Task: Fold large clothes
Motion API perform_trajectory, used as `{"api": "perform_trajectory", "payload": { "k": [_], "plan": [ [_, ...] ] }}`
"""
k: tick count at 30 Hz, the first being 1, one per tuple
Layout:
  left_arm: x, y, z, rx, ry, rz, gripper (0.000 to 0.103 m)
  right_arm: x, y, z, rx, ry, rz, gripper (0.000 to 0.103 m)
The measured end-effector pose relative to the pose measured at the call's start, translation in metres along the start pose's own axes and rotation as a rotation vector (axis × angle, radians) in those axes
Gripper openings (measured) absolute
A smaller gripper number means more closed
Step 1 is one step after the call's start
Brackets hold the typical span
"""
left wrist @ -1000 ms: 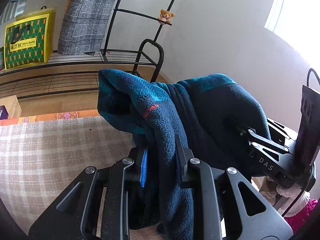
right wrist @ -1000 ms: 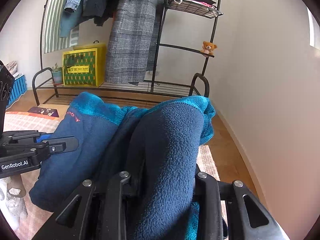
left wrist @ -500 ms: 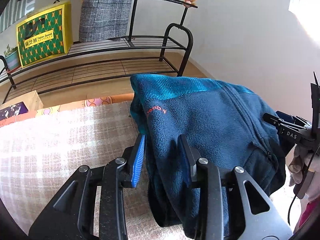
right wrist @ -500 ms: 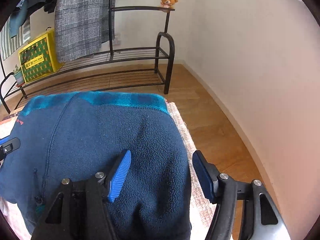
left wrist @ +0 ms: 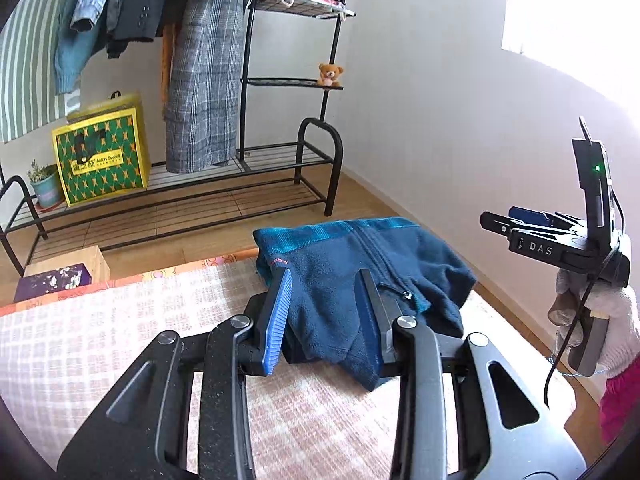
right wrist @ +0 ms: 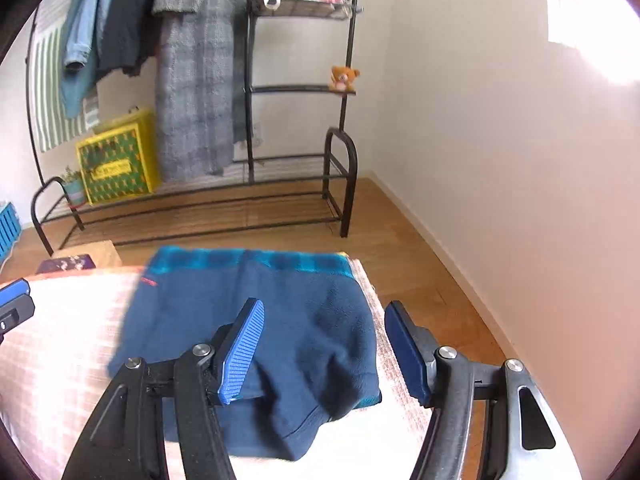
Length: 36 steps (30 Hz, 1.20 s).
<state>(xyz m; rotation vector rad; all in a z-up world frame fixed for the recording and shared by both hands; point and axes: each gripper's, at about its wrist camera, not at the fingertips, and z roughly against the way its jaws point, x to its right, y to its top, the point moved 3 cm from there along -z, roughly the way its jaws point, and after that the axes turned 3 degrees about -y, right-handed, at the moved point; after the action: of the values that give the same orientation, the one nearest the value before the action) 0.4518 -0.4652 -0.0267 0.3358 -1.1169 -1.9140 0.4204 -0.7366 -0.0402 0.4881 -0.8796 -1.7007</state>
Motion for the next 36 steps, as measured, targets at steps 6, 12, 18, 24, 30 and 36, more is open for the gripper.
{"api": "perform_trajectory", "payload": {
  "k": [6, 12, 18, 24, 30, 36],
  "plan": [
    [0.024, 0.006, 0.103, 0.085, -0.004, -0.046, 0.033, -0.024, 0.013, 0.1, 0.086, 0.044, 0.013, 0.065],
    [0.037, -0.004, 0.201, 0.148, 0.009, -0.092, 0.033, -0.048, 0.005, 0.192, 0.141, 0.021, 0.024, 0.068],
    [0.042, -0.035, 0.279, 0.161, -0.007, -0.127, 0.033, -0.082, -0.027, 0.271, 0.172, 0.019, 0.041, 0.077],
    [0.042, -0.074, 0.326, 0.163, -0.018, -0.127, 0.033, -0.105, -0.072, 0.314, 0.169, 0.022, 0.028, 0.078],
    [0.04, -0.11, 0.347, 0.137, -0.014, -0.134, 0.039, -0.115, -0.109, 0.331, 0.19, 0.011, -0.006, 0.086],
    [0.038, -0.14, 0.346, 0.124, -0.006, -0.148, 0.066, -0.123, -0.137, 0.331, 0.201, 0.011, -0.041, 0.092]
  ]
}}
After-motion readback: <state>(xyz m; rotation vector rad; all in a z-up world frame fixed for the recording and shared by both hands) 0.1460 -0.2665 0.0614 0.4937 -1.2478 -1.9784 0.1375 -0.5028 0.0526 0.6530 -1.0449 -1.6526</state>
